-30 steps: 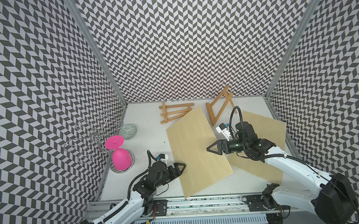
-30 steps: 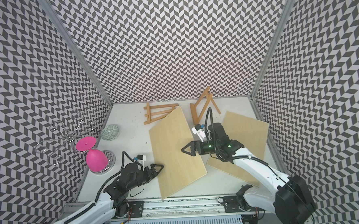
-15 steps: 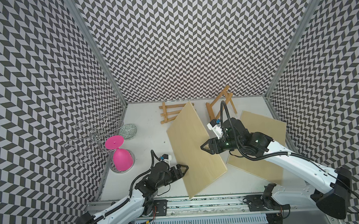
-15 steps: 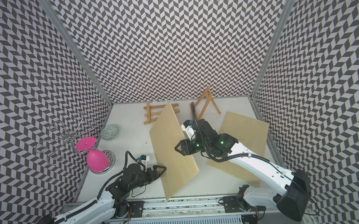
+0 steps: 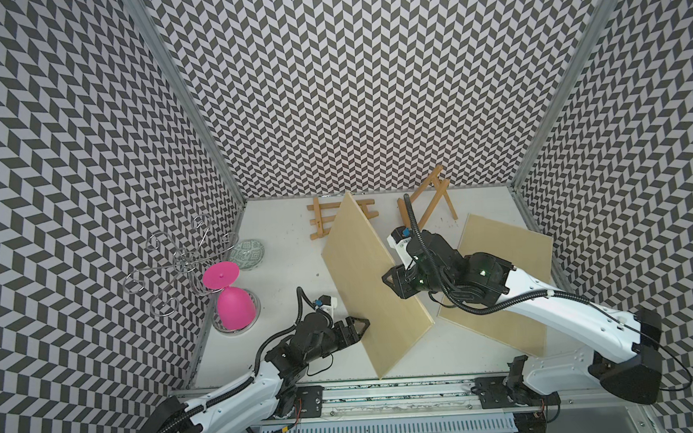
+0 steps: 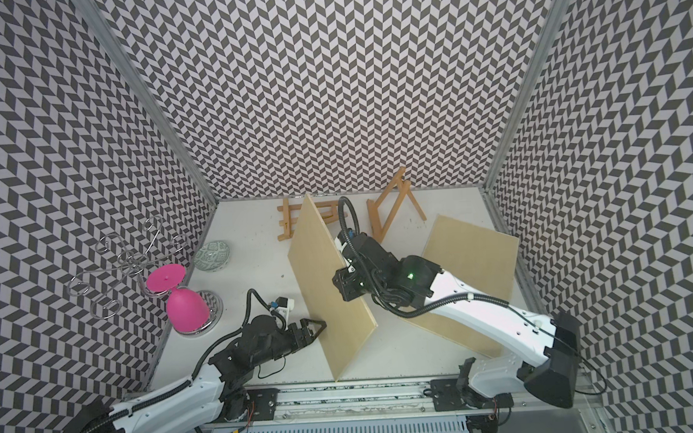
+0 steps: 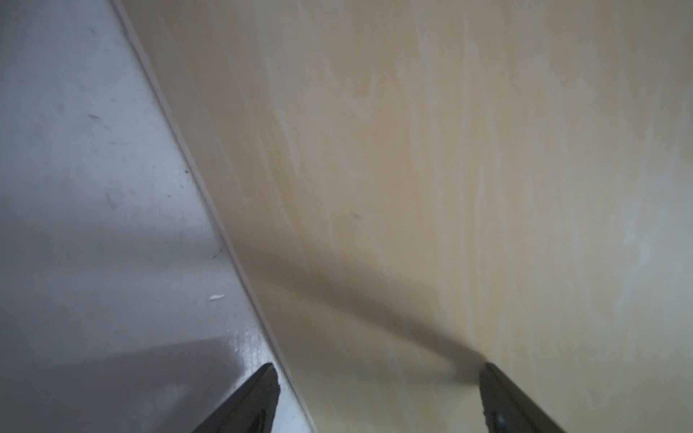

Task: Assemble the easel
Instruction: Pick up the drawing board from the center of the board.

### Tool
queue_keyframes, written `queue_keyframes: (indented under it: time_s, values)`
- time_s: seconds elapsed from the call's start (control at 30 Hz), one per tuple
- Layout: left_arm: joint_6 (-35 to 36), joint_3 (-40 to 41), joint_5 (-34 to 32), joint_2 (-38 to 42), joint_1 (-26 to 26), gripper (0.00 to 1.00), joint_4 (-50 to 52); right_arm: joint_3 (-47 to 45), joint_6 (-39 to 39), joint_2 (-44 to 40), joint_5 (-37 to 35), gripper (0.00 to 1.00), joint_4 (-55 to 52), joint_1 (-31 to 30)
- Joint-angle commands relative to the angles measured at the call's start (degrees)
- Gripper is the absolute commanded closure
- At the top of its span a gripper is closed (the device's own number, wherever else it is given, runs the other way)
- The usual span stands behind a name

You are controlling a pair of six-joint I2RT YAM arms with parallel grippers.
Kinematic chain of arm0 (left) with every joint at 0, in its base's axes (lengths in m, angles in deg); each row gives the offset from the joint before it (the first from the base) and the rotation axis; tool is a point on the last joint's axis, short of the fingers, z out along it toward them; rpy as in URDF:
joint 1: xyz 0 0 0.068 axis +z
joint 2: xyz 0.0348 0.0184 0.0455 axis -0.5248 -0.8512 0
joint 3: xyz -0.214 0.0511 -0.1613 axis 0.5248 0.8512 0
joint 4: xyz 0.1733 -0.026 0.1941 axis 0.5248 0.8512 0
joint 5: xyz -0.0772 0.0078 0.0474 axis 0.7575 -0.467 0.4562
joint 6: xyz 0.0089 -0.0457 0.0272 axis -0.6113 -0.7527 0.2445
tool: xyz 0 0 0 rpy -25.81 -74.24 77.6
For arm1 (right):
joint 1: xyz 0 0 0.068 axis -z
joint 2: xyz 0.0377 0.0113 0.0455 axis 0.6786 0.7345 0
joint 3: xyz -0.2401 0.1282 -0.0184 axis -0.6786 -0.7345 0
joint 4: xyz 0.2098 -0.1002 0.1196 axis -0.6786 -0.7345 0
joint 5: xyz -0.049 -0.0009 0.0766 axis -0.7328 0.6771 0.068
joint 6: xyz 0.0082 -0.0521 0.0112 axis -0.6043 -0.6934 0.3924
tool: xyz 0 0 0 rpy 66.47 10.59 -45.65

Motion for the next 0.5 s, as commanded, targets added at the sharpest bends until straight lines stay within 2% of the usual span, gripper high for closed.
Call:
queue_keyframes:
  time_s: [0.0,0.47]
  values:
    - [1.0,-0.7,-1.6,0.9,-0.5,0.15,-0.6,2.1,-1.0,1.0,-1.9,0.72,4.4,-1.8]
    - [1.9,-1.5,-3.4,2.8,-0.5,0.15,1.1,2.7,-1.4,1.9,-6.4,0.89,3.9,-4.0]
